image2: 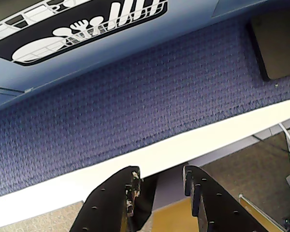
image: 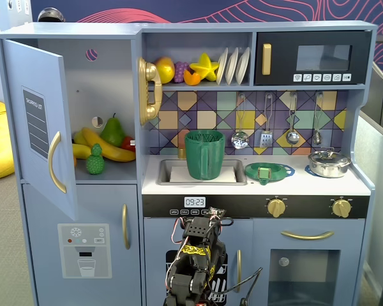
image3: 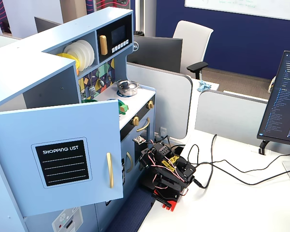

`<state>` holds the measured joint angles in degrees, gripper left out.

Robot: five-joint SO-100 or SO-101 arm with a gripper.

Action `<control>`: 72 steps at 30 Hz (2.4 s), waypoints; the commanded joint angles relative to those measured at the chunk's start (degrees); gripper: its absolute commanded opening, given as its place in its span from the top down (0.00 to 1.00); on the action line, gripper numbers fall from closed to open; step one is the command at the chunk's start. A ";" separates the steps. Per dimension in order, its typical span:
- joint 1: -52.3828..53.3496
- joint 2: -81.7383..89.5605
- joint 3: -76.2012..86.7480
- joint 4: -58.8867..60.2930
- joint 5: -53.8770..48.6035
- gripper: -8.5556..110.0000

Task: Pick up the green pineapple from the left cabinet and place it in the green recipient

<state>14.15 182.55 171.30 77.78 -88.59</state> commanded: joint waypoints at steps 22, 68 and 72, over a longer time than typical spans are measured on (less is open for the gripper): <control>-4.39 -0.44 0.44 10.11 0.26 0.93; -55.11 -38.32 -38.94 -79.80 -4.75 0.60; -54.76 -43.59 -38.50 -85.08 -5.27 0.58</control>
<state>-40.43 142.12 133.24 -2.11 -92.64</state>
